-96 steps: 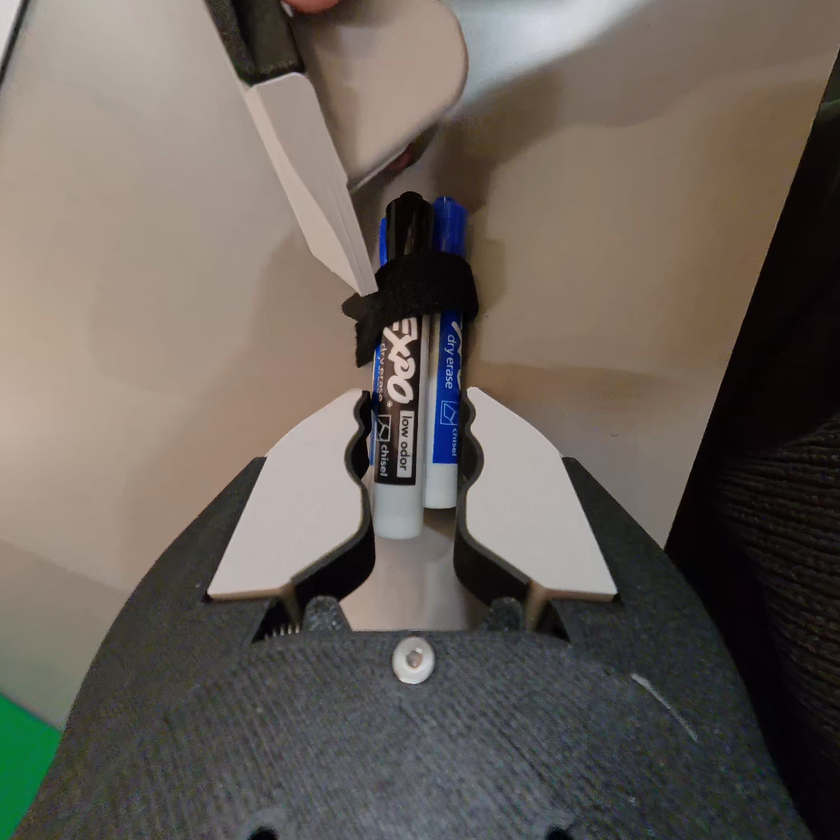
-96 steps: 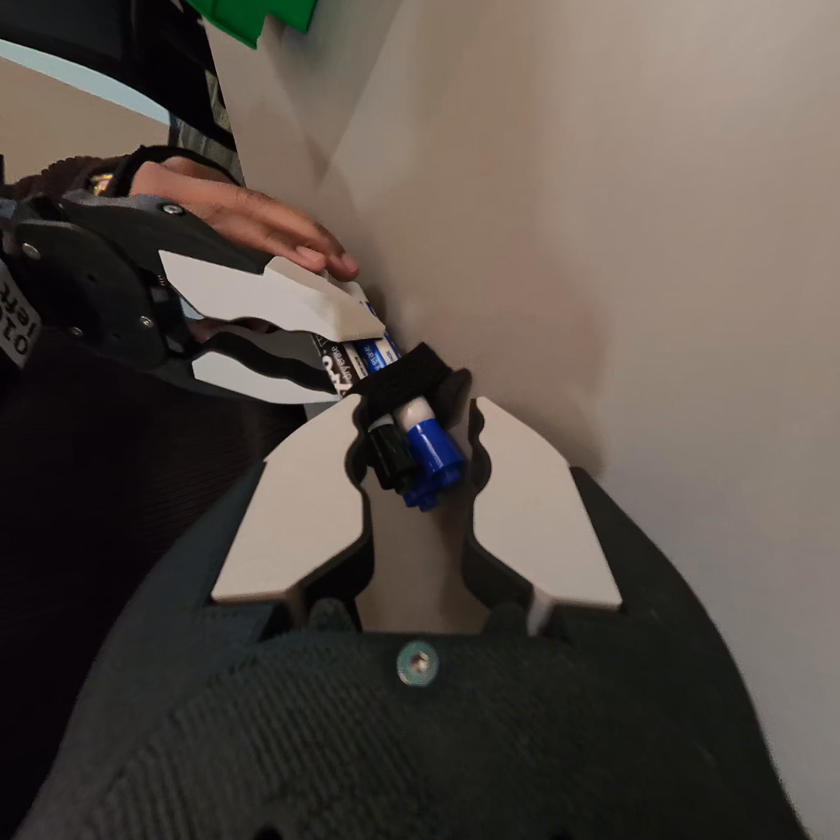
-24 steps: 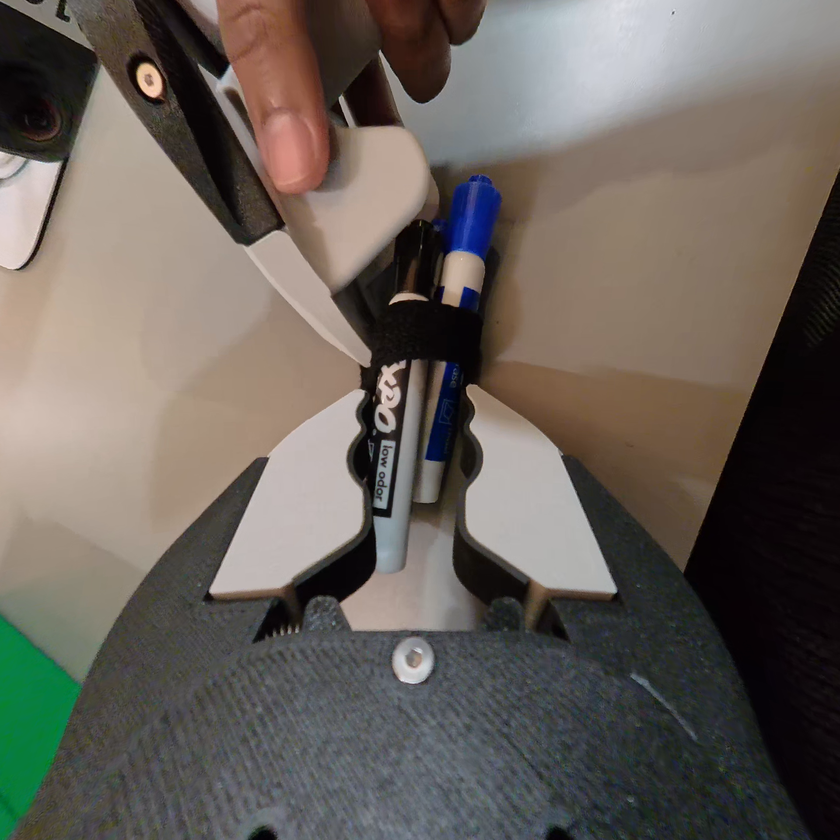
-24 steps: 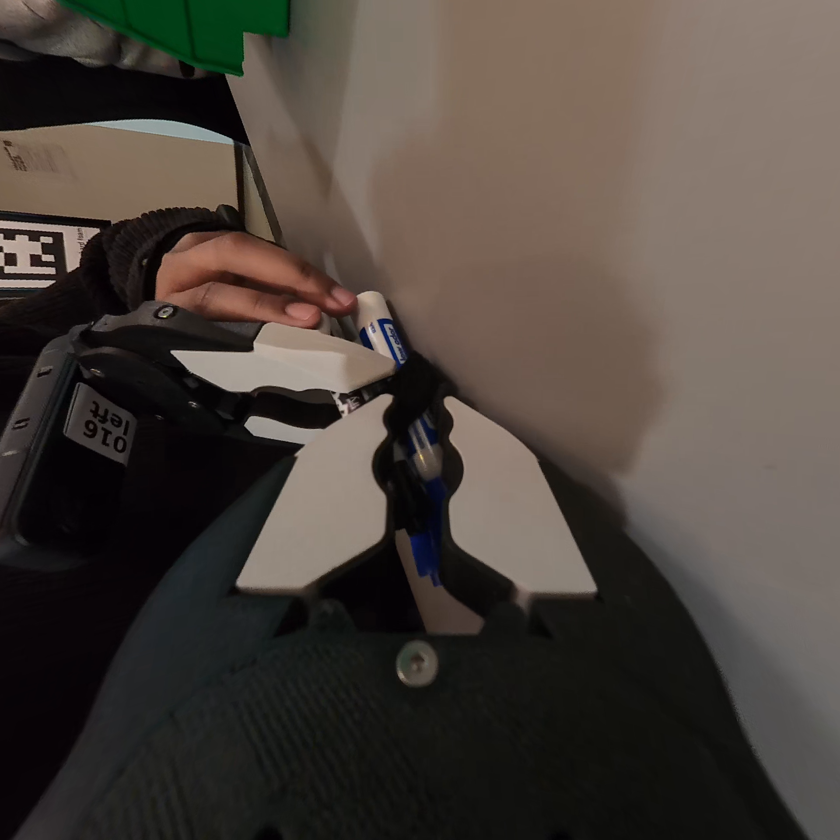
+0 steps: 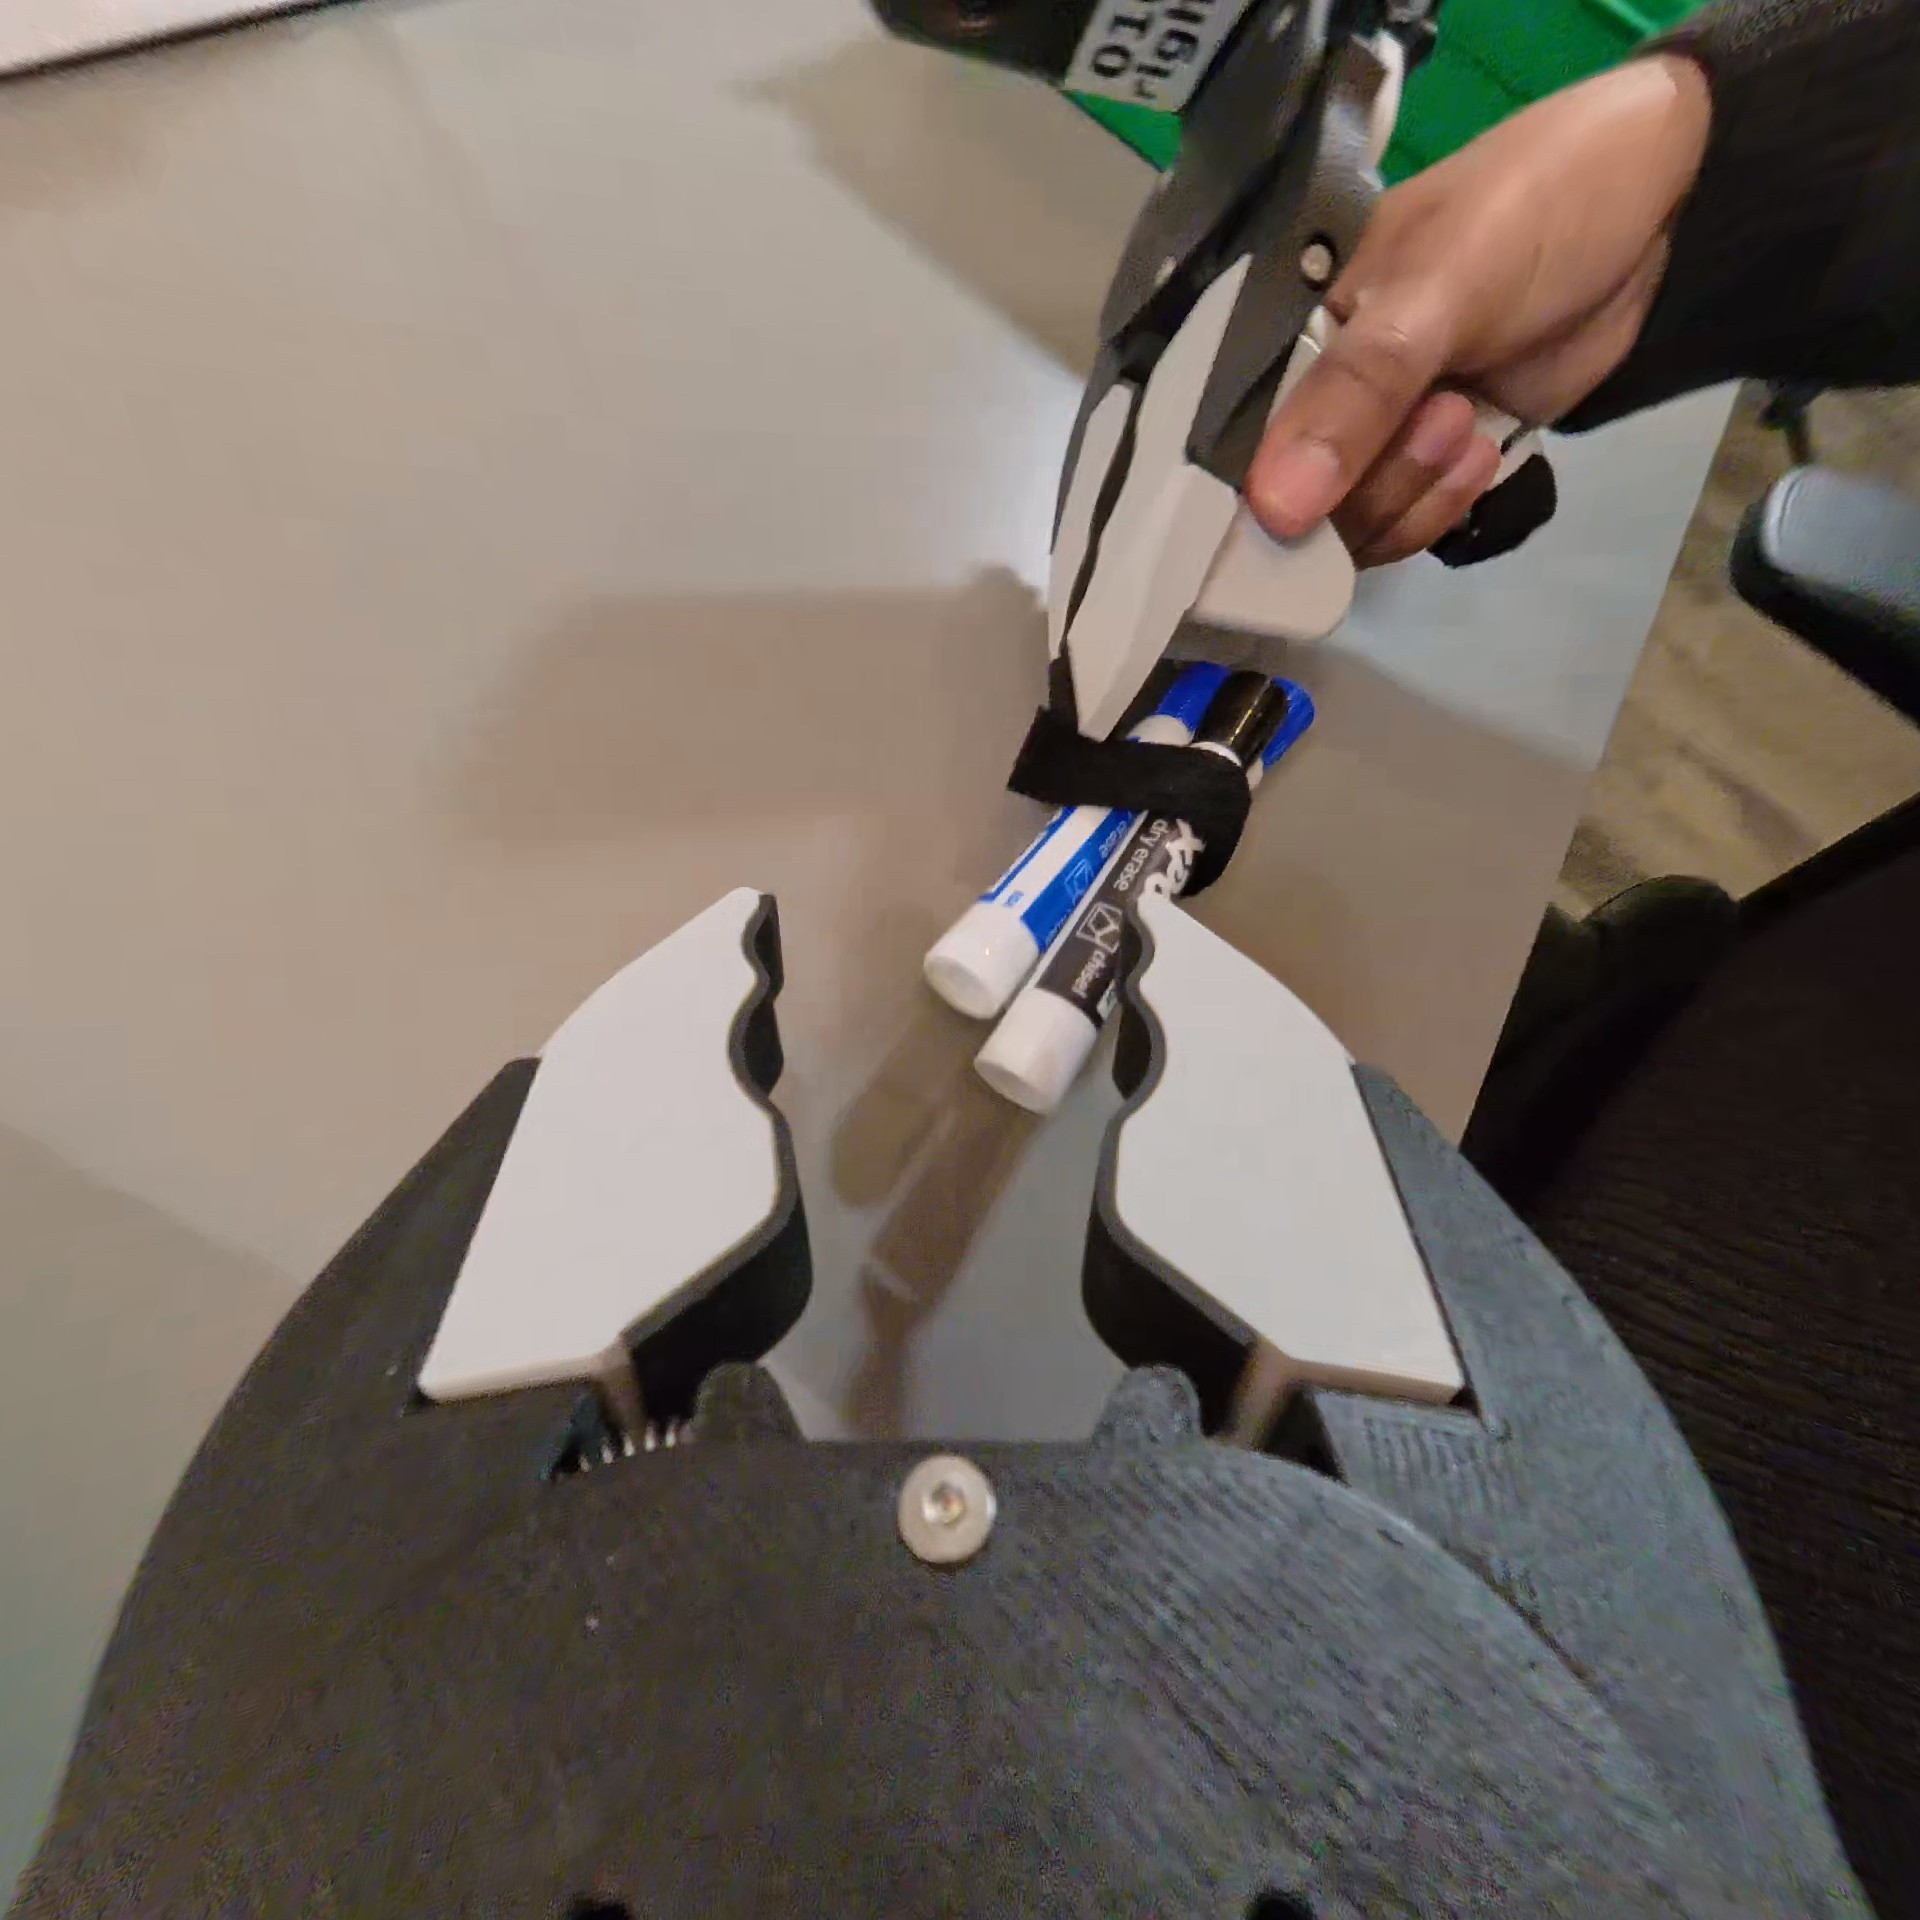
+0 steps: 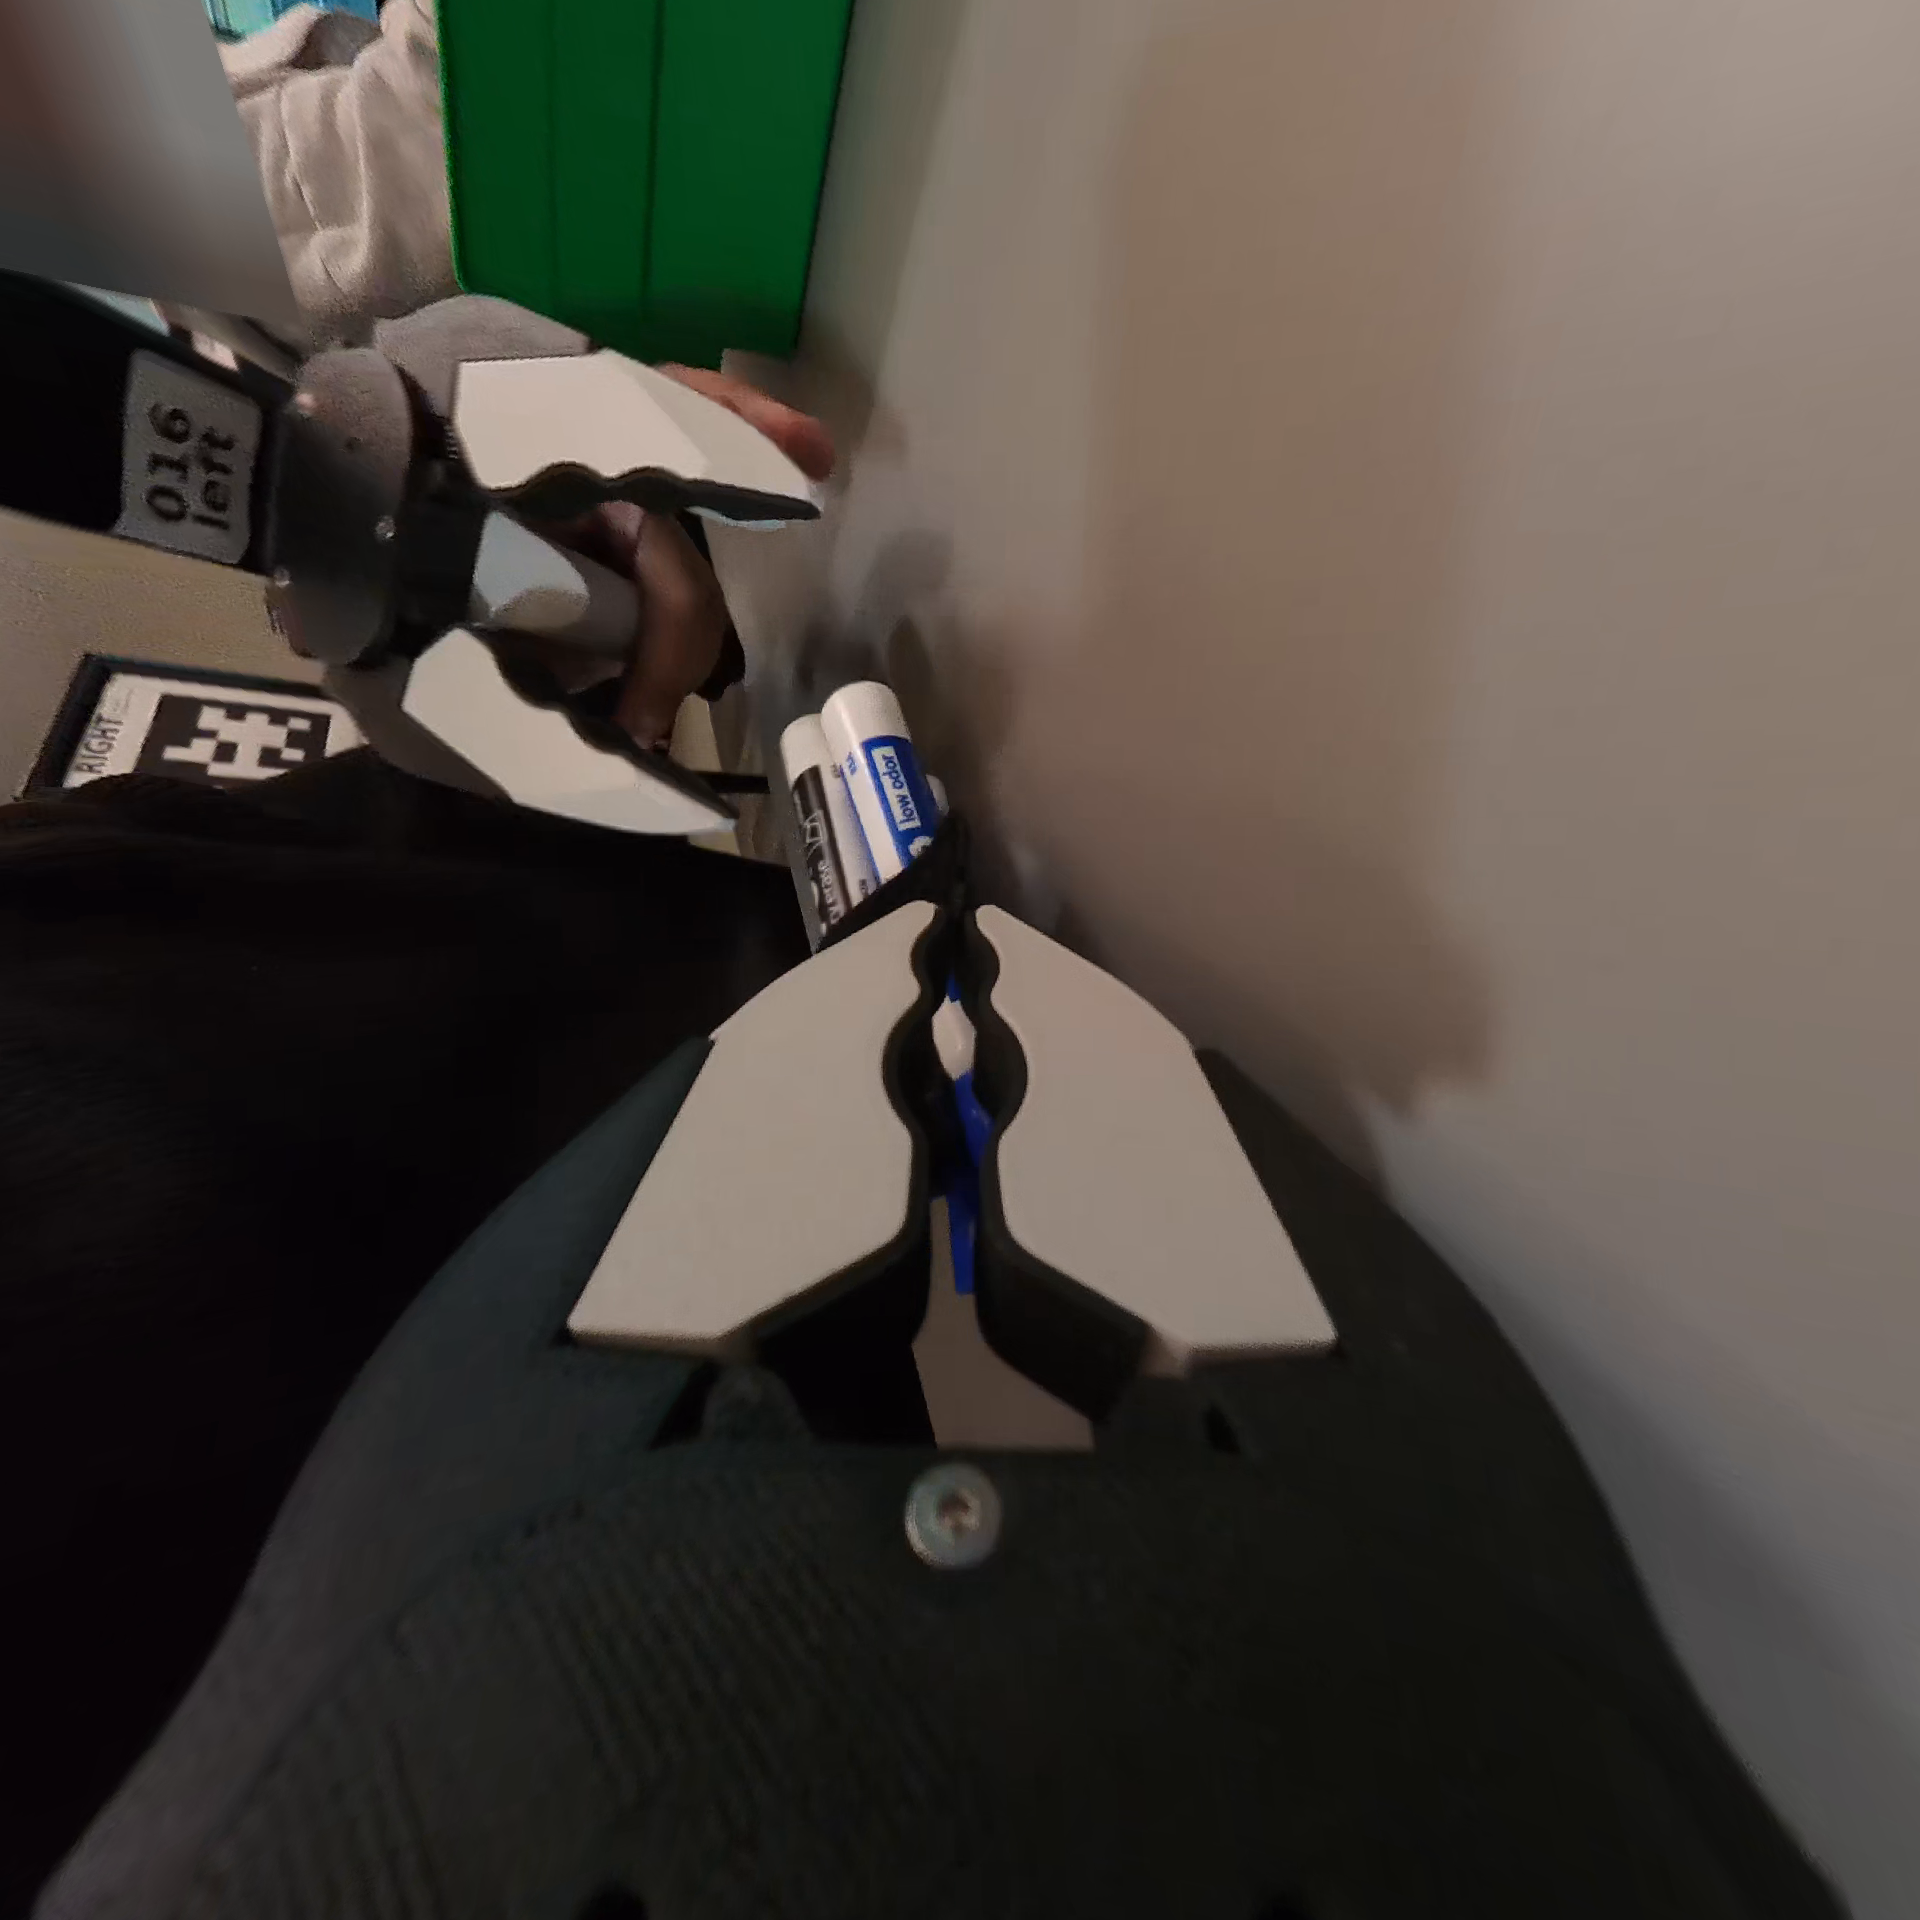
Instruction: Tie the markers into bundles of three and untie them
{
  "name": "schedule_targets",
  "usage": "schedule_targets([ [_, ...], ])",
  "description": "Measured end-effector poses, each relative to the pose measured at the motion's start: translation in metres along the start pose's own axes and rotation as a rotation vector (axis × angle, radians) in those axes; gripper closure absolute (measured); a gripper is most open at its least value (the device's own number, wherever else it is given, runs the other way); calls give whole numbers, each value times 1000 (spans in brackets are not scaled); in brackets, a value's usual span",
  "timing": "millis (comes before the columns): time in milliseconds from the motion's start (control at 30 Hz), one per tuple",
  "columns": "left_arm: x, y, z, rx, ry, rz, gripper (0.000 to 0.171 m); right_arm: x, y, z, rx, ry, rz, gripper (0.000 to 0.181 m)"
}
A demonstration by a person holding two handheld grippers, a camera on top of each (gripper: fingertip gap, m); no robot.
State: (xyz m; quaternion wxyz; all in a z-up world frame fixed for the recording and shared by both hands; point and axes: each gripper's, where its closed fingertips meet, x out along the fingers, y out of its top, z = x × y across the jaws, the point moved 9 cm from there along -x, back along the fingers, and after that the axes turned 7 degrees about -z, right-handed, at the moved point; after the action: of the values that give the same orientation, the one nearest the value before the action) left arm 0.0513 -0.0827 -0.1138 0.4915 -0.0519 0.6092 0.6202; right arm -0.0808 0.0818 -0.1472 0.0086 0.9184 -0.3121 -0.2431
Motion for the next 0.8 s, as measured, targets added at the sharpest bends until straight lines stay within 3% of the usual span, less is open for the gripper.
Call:
schedule_targets([
  [100,5,-2,0,-22,-34,-12,109,-8,-5,-1,-15,-4,46,179],
  [233,10,-3,10,79,-27,-17,109,-8,-10,-13,-133,-80,44,179],
  [400,13,-2,22,143,-79,3,125,4,-9,-35,-311,-138,-12,179],
  [700,14,-2,20,7,-214,-3,156,28,0,-48,-428,-117,-83,179],
  [800,14,-2,19,-8,-222,-7,159,29,1,-48,-446,-122,-90,179],
])
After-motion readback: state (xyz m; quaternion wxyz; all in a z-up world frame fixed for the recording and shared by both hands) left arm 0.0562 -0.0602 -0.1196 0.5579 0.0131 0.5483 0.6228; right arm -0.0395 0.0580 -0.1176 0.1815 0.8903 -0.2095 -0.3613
